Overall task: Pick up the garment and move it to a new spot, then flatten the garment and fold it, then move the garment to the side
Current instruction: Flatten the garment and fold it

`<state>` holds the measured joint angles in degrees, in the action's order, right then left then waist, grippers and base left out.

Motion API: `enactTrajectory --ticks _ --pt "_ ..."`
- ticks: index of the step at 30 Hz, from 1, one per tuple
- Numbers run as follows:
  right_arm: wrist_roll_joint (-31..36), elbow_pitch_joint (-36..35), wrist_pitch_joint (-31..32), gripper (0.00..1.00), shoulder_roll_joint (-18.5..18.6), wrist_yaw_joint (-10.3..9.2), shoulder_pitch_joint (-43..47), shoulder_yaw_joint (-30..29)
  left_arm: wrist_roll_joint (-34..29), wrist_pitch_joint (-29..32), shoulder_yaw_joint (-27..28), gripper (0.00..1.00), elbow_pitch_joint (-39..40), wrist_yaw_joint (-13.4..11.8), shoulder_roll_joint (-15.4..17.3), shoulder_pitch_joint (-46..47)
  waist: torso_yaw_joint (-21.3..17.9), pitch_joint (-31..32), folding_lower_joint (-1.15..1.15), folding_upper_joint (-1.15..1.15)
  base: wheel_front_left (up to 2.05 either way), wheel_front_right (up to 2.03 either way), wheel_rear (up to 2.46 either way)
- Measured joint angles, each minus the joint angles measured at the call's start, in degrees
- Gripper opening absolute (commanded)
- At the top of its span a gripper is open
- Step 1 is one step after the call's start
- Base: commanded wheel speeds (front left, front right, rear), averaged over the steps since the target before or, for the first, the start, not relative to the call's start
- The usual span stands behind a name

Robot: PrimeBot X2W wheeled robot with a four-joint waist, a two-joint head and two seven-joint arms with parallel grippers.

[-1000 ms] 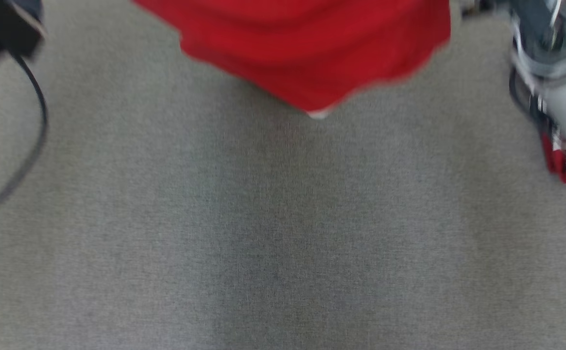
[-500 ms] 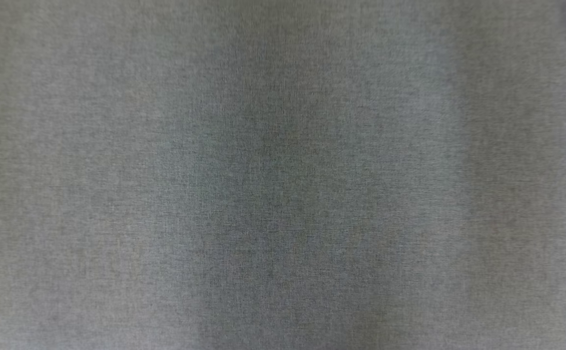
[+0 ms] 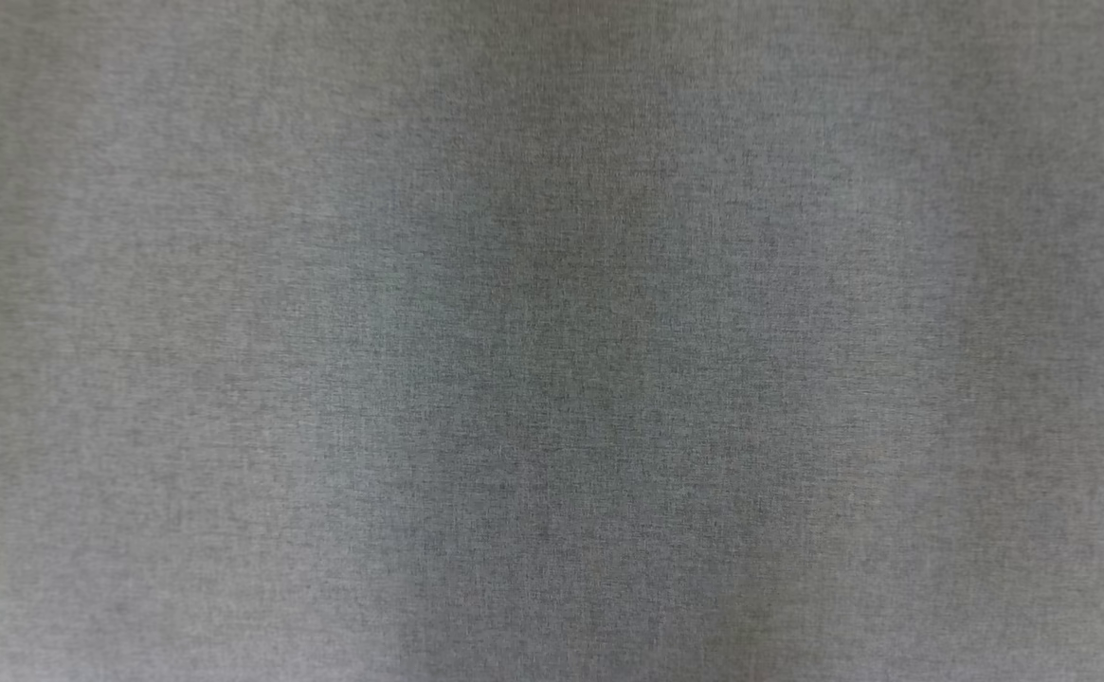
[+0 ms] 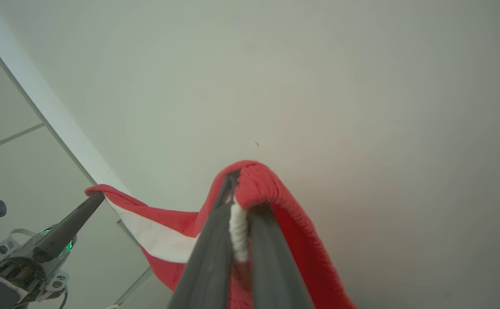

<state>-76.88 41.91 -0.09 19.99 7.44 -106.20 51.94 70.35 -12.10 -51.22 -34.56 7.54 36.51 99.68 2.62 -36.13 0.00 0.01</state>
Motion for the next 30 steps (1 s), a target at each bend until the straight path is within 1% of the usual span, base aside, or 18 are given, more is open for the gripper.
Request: enactTrajectory --ticks 3,4,7,8,11,13,17,18,20,23,25,28,30 --pt "-2.66 -7.12 0.36 0.0 3.09 0.0 5.84 1.66 2.16 -1.93 -1.46 0.0 4.03 -0.01 1.04 -5.37 0.09 0.96 0.0 0.0 0.0 0.0 0.0" --pt "-3.89 -9.77 0.37 0.0 4.31 0.0 8.23 1.99 2.59 -2.03 -2.52 0.0 5.89 -0.01 1.85 -7.6 0.13 1.39 0.0 0.0 0.0 0.0 0.0" --pt "-6.91 -17.16 -0.25 0.0 8.9 0.0 15.75 2.78 4.64 -2.78 -2.22 0.0 10.5 -0.01 3.32 -15.76 0.18 2.98 -0.01 -0.01 0.0 0.0 0.0" --pt "-8.24 -19.49 -0.56 0.0 10.43 0.0 18.59 2.87 4.02 -2.77 -1.24 0.0 11.93 0.01 3.74 -18.6 0.22 3.59 -0.01 0.0 0.0 0.0 0.0" --pt "-10.74 -26.86 -1.55 0.0 14.97 0.0 27.38 4.04 4.74 -2.93 5.08 0.0 17.08 0.0 3.88 -27.96 0.35 5.5 -0.01 -0.01 0.0 0.0 0.0" --pt "-11.26 -31.71 -2.97 0.0 17.88 0.0 33.17 5.19 3.68 -2.93 7.23 0.0 20.28 -0.02 3.78 -35.29 0.49 6.82 -0.02 -0.01 0.0 0.0 0.0" --pt "-13.4 -39.16 -6.09 0.0 23.18 0.0 44.49 7.26 0.92 -2.94 13.15 0.0 24.63 -0.03 1.02 -50.99 0.81 9.59 -0.02 -0.01 0.0 0.0 0.0" --pt "-13.14 -41.61 -7.2 0.0 25.49 0.0 49.77 9.32 -1.51 -2.93 13.38 0.0 26.29 -0.01 0.13 -58.27 0.97 11.06 -0.02 -0.02 0.0 0.0 0.0" --pt "-13.21 -43.64 -7.22 0.0 27.42 0.0 54.3 11.83 -2.42 -2.93 15.64 0.0 26.5 -0.03 -1.52 -64.85 1.1 12.52 -0.02 -0.02 0.0 0.0 0.0" --pt "-12.06 -44.78 -8.69 0.0 28.95 0.0 59.6 14.58 -5.73 -2.94 17.11 0.0 26.31 -0.02 -2.65 -72.62 1.21 14.76 -0.02 -0.02 0.0 0.0 0.0" --pt "-11.7 -44.82 -10.56 0.0 29.42 0.0 62.43 15.51 -7.94 -2.93 18.37 0.0 25.87 -0.02 -3.83 -76.81 1.23 16.18 -0.03 -0.02 0.0 0.0 0.0" --pt "-10.43 -44.52 -11.59 0.0 30.23 0.0 66.68 17.48 -11.33 -2.94 19.62 0.0 24.58 -0.01 -4.83 -82.08 1.22 18.23 -0.02 -0.02 0.0 0.0 0.0" --pt "-10.51 -44.54 -12.21 0.0 30.4 0.0 69.25 18.14 -12.69 -2.94 21.89 0.0 23.71 -0.02 -5.68 -85.25 1.14 19.56 -0.02 -0.02 0.0 0.0 0.0"
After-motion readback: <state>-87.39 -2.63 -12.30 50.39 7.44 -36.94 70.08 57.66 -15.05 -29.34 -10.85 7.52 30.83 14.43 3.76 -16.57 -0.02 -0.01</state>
